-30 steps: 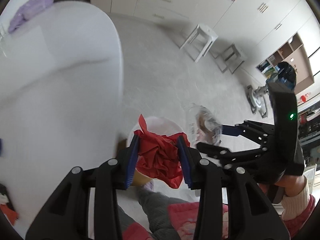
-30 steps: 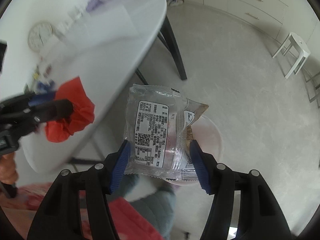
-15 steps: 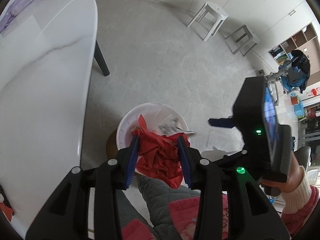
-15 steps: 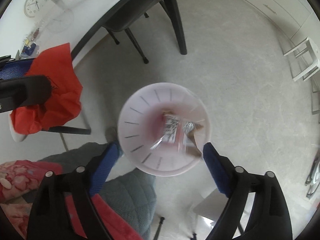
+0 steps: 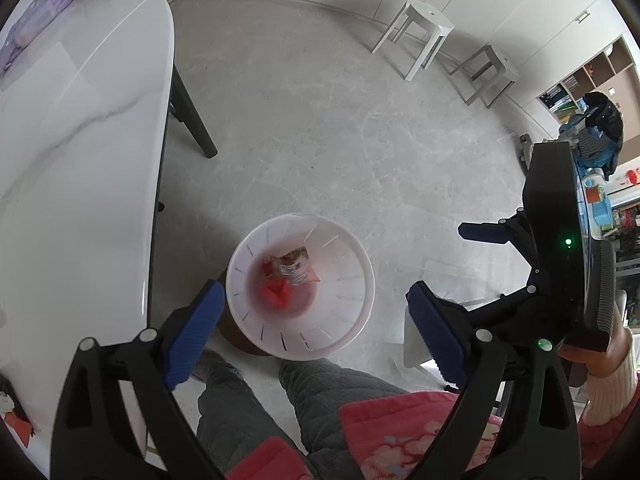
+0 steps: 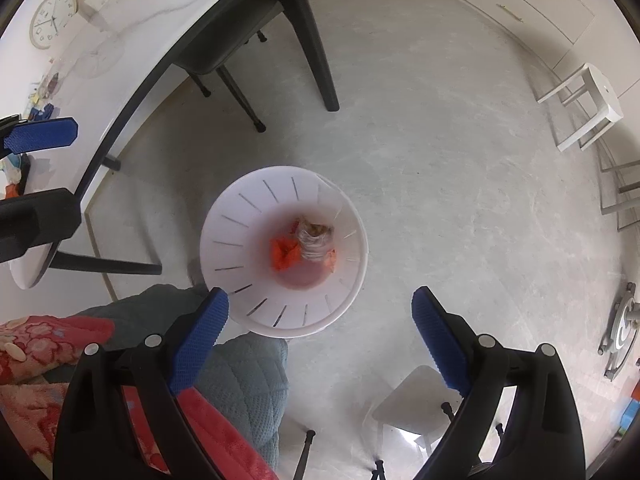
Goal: Collect trash
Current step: 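Carry both items over the white bin and open both tools to drop them, then move both tools back over the table toward the blue printed box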
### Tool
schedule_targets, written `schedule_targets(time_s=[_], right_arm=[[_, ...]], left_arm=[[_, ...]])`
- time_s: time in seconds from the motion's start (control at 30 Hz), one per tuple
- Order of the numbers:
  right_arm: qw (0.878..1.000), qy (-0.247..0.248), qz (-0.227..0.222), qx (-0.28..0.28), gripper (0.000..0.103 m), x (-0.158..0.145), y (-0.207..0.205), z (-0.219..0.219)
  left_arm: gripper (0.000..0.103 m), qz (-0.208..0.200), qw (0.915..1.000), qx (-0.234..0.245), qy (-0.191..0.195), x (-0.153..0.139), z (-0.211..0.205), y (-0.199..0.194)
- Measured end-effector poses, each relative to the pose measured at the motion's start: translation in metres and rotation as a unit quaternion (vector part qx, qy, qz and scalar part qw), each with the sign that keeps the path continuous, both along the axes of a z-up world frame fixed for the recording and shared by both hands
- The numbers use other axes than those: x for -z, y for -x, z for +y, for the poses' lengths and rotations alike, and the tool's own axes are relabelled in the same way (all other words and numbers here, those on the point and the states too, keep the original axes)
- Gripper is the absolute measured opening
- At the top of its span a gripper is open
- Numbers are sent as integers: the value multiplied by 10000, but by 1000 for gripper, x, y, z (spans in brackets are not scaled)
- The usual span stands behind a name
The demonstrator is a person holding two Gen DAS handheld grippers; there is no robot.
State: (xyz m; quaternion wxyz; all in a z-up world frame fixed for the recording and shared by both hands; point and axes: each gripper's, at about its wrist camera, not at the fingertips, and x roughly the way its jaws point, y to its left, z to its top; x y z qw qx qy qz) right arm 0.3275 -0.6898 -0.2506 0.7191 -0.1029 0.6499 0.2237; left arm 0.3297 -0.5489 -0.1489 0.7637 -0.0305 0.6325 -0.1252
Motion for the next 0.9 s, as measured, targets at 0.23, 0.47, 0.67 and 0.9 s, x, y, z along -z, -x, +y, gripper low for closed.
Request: schedule_targets(time_s=[0.23,0.47,0.67,0.9], right_arm=[[9999,-89,-67,-67,93,-13,1,9],[9967,-432,-443,-517,93,-60,-1,65],[9801,-988,-811,-1518,97,-114,2,169],[9542,-1235,-928,-2561,97,-144,14,309]], left_arm=[[89,-124,9998,-162,-59,-12,13,1],[89,-665,9940,-849,-171,-57,73,22],[90,-1199,9737,-1856,-550,-104,165,60],[91,-1305,9402,-2955,-1085,-121,292,120]])
